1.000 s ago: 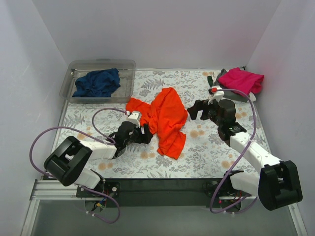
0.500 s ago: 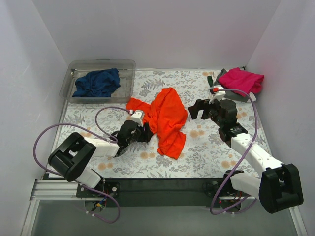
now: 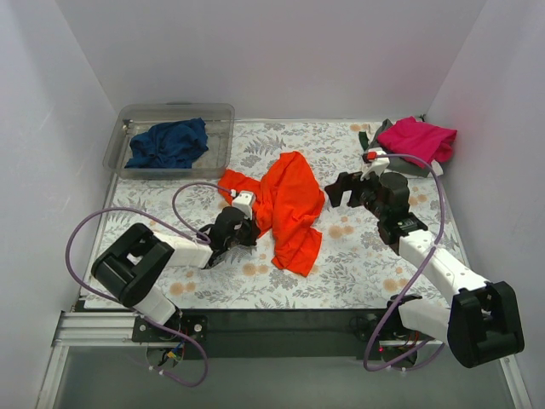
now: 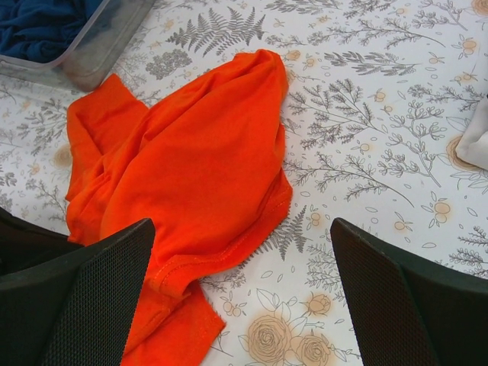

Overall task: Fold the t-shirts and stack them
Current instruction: Move the tshirt to the center of the board, then flatten the tshirt out

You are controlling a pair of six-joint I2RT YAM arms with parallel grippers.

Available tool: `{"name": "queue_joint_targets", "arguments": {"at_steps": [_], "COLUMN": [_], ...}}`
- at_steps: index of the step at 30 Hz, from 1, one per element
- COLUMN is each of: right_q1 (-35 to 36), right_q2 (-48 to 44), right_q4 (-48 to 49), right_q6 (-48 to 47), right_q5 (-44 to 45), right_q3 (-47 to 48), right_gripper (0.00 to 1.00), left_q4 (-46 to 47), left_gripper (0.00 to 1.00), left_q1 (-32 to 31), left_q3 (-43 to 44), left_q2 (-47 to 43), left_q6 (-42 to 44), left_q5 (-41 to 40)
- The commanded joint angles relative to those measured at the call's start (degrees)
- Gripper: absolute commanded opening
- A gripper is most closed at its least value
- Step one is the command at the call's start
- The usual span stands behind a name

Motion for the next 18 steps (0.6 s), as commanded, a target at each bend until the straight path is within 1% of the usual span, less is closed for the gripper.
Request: {"name": "queue_joint_targets", "arguments": {"at_steps": [1,3,4,6,7,8,10,13,16,18], "right_q1": [0.3,0.3,0.3,0.3,0.3,0.3,0.3,0.3,0.4,0.5], "right_q2": [1.6,3.7,4.6,7.2,8.1,8.9,11.6,15.3,19.1,21.8], "right_q4": [2.3,2.2,2.2,2.3,2.2,2.3,2.3,2.3,2.3,2.3], "right_q6": [-0.7,-0.7,-0.7,-0.6,-0.5,-0.6,-0.6,-0.7,-0.7,-0.7], "right_q5": [1.1,1.5,1.6,1.4,1.4,1.4,1.4,1.3,0.8,0.6], "right_q3": [1.7,2.0,2.4,2.9,3.3,4.1,5.0,7.2,9.4,11.2], "right_gripper": [0.89,0.89,0.89,0.89,0.89,0.89,0.89,0.88,0.86,0.85], "left_q4": [-4.6,-9.1,-10.5,-15.4,-17.1,-20.2,-22.9,-30.2,-34.9,-36.2], "left_gripper": [0.0,0.0,0.0,0.0,0.0,0.0,0.0,0.0,0.0,0.0], "left_q1": [-0.4,-0.4,-0.4,-0.4,-0.4,-0.4,-0.4,-0.3,-0.2,-0.2], "left_q3": [2.4,3.2,3.5,4.4,4.7,5.0,5.9,7.0,7.7,7.7], "left_q2": [-3.7,-6.6,-10.2,-14.7,-19.0,-21.2,-26.5,-31.1,-34.2,-35.6], "left_q6": [-0.3,-1.2,-1.7,-1.7,-1.8,-1.7,-1.7,-1.7,-2.1,-2.6], "left_q5": [-5.5,-7.0,-9.3,-11.8,-14.0,-15.1,-16.9,-21.2,-25.3,-27.5]}}
